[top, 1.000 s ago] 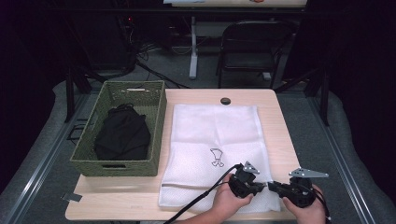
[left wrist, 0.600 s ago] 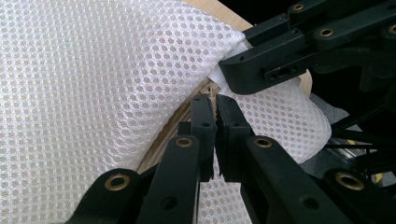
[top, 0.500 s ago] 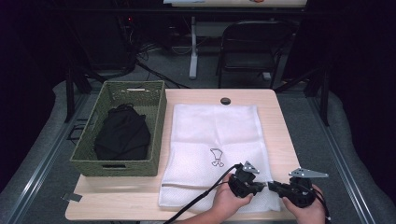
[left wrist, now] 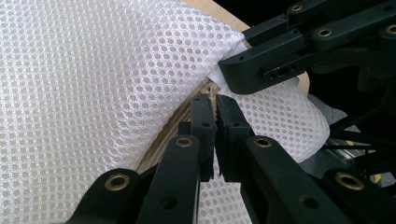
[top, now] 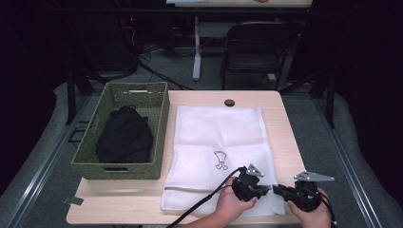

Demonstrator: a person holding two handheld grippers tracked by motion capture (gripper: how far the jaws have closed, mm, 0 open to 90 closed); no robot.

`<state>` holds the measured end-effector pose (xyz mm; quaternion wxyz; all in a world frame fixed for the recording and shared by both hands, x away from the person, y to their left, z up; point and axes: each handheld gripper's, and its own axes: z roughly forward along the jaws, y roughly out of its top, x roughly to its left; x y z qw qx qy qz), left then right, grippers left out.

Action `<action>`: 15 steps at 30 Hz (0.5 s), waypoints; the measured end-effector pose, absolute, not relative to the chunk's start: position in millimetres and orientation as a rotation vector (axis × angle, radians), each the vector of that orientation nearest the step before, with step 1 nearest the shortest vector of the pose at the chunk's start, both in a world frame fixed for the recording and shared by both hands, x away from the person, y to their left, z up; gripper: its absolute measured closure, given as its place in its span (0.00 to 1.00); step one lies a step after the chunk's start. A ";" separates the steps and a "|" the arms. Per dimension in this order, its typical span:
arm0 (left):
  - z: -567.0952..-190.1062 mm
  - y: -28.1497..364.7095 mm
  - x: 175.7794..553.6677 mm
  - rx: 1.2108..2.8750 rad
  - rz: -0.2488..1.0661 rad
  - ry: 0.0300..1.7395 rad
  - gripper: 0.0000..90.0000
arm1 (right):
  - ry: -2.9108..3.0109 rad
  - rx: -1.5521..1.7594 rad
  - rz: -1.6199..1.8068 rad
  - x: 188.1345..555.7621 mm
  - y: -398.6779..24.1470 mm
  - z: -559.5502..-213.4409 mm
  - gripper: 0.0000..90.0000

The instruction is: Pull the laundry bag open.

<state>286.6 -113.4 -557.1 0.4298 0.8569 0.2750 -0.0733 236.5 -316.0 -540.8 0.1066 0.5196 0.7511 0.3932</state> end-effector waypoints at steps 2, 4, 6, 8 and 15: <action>-556.6 -113.2 286.4 2.140 -0.187 0.686 0.97 | 2.212 1.526 1.159 236.3 -316.1 -540.7 0.92; -556.6 -113.2 286.1 2.140 -0.185 0.685 0.97 | 2.214 1.526 1.161 236.3 -316.5 -540.6 0.92; -556.7 -113.0 285.9 2.137 -0.186 0.686 0.97 | 2.214 1.527 1.163 236.2 -316.7 -540.7 0.92; -556.9 -112.7 286.0 2.132 -0.189 0.689 0.97 | 2.215 1.525 1.161 236.1 -316.6 -540.7 0.92; -556.6 -113.2 285.6 2.129 -0.187 0.707 0.97 | 2.214 1.529 1.157 236.2 -316.1 -540.8 0.92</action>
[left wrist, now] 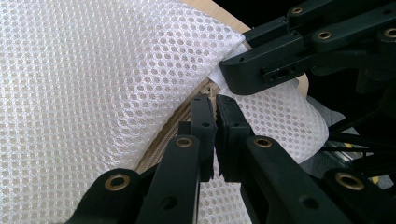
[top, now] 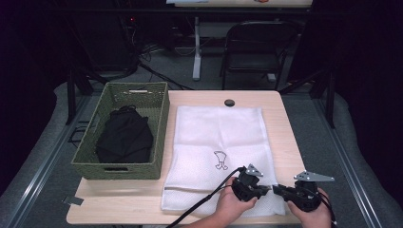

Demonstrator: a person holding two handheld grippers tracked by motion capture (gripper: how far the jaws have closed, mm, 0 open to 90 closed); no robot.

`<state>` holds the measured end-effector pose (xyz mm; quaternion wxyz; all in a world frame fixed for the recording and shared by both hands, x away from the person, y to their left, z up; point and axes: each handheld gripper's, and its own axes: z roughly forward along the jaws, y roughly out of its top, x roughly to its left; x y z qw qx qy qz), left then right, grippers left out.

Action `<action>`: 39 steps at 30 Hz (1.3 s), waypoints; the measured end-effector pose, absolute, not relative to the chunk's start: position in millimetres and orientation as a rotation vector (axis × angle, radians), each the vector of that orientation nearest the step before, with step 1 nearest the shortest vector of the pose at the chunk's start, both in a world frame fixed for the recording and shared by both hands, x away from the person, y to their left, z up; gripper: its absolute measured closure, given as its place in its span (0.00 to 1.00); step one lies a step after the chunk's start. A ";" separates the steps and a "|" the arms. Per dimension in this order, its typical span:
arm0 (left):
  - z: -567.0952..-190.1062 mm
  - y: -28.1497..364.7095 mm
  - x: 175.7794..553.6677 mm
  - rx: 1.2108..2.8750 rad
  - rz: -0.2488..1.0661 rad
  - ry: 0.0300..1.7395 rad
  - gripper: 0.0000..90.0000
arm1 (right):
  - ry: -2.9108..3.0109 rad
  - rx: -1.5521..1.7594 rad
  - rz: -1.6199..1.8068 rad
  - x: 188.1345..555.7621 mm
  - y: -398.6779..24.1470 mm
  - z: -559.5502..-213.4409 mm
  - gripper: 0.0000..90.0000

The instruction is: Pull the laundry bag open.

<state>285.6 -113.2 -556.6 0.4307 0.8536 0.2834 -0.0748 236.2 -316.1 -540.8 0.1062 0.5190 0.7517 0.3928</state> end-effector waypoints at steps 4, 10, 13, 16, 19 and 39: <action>-555.7 -112.5 285.6 2.129 -0.197 0.703 0.97 | 2.212 1.525 1.159 235.7 -315.9 -540.1 0.92; -554.4 -112.0 285.0 2.133 -0.190 0.706 0.97 | 2.211 1.524 1.161 235.4 -315.5 -539.6 0.92; -554.1 -111.6 284.9 2.131 -0.193 0.708 0.97 | 2.212 1.526 1.163 235.5 -315.5 -539.5 0.92; -554.1 -111.4 284.5 2.131 -0.190 0.710 0.97 | 2.211 1.525 1.166 235.7 -315.3 -539.6 0.92; -554.2 -110.8 284.5 2.123 -0.189 0.708 0.97 | 2.211 1.524 1.166 235.5 -315.1 -539.3 0.93; -553.5 -106.4 283.9 2.111 -0.182 0.719 0.97 | 2.222 1.540 1.191 237.8 -315.2 -538.5 0.93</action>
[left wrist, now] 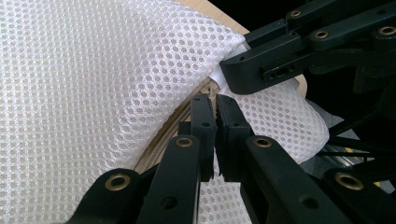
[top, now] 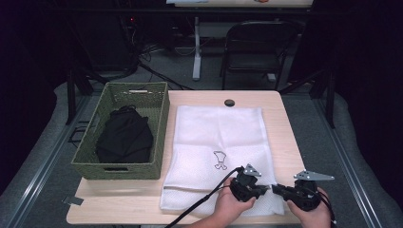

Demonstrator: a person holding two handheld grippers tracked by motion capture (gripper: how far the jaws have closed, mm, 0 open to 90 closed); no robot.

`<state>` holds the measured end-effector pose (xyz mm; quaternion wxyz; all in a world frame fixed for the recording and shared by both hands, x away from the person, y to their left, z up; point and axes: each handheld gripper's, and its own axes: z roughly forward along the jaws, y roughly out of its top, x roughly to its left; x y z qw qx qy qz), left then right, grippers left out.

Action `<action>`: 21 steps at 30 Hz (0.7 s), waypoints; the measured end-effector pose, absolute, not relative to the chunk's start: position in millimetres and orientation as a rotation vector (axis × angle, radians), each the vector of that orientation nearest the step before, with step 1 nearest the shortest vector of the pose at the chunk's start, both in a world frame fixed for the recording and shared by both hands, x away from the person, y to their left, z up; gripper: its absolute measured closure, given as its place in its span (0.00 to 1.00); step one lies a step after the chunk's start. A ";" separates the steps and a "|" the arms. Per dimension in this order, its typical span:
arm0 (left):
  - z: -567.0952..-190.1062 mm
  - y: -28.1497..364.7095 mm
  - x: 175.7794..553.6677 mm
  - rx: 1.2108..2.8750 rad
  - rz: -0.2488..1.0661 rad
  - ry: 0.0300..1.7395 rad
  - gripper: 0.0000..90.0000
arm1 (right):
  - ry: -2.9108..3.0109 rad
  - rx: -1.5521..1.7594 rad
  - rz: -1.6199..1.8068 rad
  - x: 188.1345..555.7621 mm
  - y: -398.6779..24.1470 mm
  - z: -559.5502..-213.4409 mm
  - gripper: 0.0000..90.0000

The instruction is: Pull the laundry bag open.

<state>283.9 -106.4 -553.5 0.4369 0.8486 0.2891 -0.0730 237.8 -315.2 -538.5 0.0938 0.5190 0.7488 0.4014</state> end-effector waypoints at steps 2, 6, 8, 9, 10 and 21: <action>-553.3 -105.9 283.7 2.111 -0.179 0.721 0.97 | 2.225 1.541 1.189 238.0 -315.2 -538.6 0.94; -554.5 -105.5 284.1 2.109 -0.185 0.721 0.97 | 2.224 1.543 1.186 238.4 -313.8 -539.2 0.94; -554.5 -105.2 283.9 2.108 -0.187 0.727 0.97 | 2.225 1.539 1.178 238.3 -313.1 -539.2 0.94; -554.3 -105.0 283.9 2.106 -0.185 0.727 0.97 | 2.227 1.538 1.175 238.2 -313.0 -538.7 0.94; -554.3 -105.0 283.9 2.106 -0.181 0.730 0.97 | 2.226 1.538 1.176 238.2 -313.1 -538.6 0.94; -554.6 -95.4 287.9 2.112 -0.143 0.777 0.97 | 2.161 1.587 1.142 239.2 -325.6 -538.8 0.94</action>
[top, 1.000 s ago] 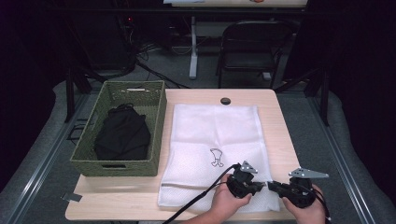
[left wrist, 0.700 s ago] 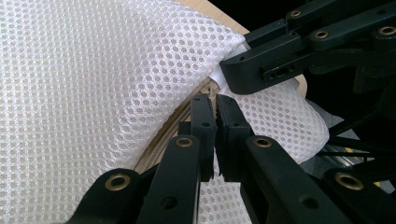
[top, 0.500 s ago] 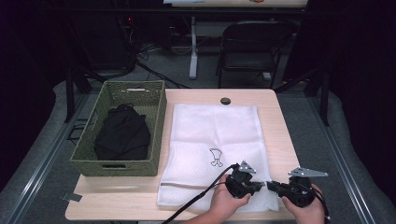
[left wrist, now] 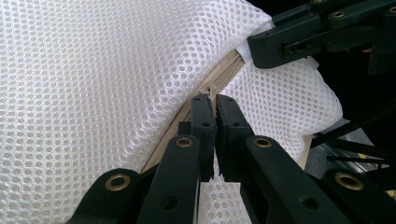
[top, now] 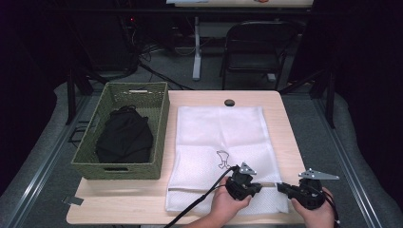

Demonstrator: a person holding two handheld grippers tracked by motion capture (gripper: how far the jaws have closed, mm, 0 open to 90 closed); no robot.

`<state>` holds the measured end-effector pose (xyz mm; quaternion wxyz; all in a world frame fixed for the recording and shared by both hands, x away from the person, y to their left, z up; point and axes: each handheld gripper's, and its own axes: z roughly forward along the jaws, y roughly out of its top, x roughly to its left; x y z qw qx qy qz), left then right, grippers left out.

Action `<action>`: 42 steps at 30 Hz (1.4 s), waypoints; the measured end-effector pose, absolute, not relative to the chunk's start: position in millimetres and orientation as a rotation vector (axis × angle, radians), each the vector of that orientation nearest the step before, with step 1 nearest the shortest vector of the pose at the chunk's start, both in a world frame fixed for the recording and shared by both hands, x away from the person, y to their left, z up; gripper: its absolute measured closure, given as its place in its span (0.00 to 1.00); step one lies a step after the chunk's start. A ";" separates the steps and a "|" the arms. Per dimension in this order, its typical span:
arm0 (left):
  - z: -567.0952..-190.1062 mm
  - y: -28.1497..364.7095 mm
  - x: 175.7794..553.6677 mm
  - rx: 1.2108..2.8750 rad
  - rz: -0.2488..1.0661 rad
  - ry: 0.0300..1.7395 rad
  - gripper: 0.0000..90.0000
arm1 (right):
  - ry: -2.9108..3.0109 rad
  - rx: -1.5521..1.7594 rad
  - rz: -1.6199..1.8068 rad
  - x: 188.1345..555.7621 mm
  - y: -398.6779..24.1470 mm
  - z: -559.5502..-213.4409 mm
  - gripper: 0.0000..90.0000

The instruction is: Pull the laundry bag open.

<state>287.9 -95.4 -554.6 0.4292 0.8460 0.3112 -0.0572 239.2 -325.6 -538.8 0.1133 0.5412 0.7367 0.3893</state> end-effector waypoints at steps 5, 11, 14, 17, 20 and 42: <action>-555.4 -93.6 289.5 2.112 -0.156 0.776 0.97 | 2.159 1.579 1.148 239.2 -324.3 -539.2 0.94; -554.6 -91.1 289.6 2.112 -0.163 0.774 0.97 | 2.164 1.551 1.126 237.6 -321.6 -537.7 0.94; -554.3 -88.8 290.1 2.117 -0.164 0.771 0.97 | 2.170 1.543 1.128 237.7 -320.6 -537.3 0.94; -554.7 -86.6 290.8 2.114 -0.178 0.782 0.97 | 2.172 1.547 1.127 238.0 -320.3 -537.3 0.94; -554.8 -85.3 291.6 2.112 -0.179 0.785 0.97 | 2.169 1.544 1.127 238.9 -320.0 -537.8 0.94; -553.7 -73.4 291.0 2.123 -0.163 0.798 0.97 | 2.189 1.541 1.083 242.1 -317.2 -537.5 0.94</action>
